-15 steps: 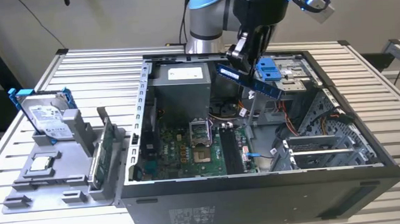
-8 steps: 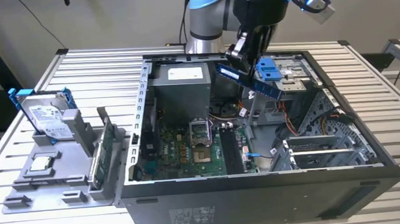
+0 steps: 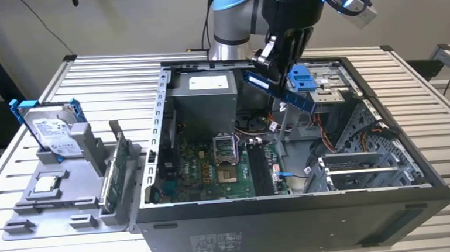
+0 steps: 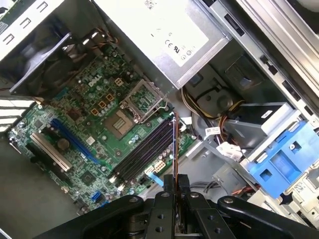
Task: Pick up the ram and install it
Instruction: 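Insert the ram into the slot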
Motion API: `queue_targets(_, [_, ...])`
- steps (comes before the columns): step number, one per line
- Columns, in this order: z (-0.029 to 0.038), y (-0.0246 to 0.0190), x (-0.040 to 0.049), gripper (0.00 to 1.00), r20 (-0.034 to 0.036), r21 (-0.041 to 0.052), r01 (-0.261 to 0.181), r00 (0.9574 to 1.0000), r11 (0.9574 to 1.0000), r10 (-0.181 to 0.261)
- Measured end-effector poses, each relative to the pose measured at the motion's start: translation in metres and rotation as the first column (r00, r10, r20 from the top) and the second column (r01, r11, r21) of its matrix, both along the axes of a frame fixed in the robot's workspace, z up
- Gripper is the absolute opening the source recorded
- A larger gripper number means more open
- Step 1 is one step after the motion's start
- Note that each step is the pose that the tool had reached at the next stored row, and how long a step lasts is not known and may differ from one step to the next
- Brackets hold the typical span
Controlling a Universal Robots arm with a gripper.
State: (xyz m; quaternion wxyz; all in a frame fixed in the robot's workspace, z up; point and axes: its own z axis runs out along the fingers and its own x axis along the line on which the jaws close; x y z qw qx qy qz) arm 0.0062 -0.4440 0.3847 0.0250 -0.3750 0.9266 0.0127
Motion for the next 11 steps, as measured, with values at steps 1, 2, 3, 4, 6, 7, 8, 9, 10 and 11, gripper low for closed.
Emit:
queue_targets(1, [0.0,0.0,-0.0001,0.14,0.0,0.0,0.011,0.9999,0.9999,-0.011])
queue_targets(2, [-0.0001,0.0,0.0,0.14,0.0,0.0,0.021,0.9998,0.9998,-0.021])
queue_targets(3, [-0.0001,0.0,0.0,0.14,0.0,0.0,0.031,0.9995,0.9995,-0.031])
queue_targets(4, [-0.0001,0.0,-0.0001,0.14,0.0,0.0,0.04,0.9992,0.9992,-0.04])
queue_targets(6, [-0.0001,0.0,-0.0001,0.14,-0.0002,0.0,0.057,0.9984,0.9984,-0.057])
queue_targets(7, [-0.0002,0.0,-0.0001,0.14,-0.0003,0.0,0.065,0.9979,0.9979,-0.065])
queue_targets(8, [-0.0002,0.0,0.0,0.14,-0.0004,0.0,0.072,0.9974,0.9974,-0.072])
queue_targets(9, [-0.0002,0.0,-0.0001,0.14,-0.0005,0.0,0.079,0.9969,0.9969,-0.079])
queue_targets(10, [-0.0002,0.0,-0.0001,0.14,-0.0004,0.0,0.087,0.9962,0.9962,-0.087])
queue_targets(11, [-0.0002,0.0,-0.0001,0.14,-0.0004,0.0,0.097,0.9953,0.9953,-0.097])
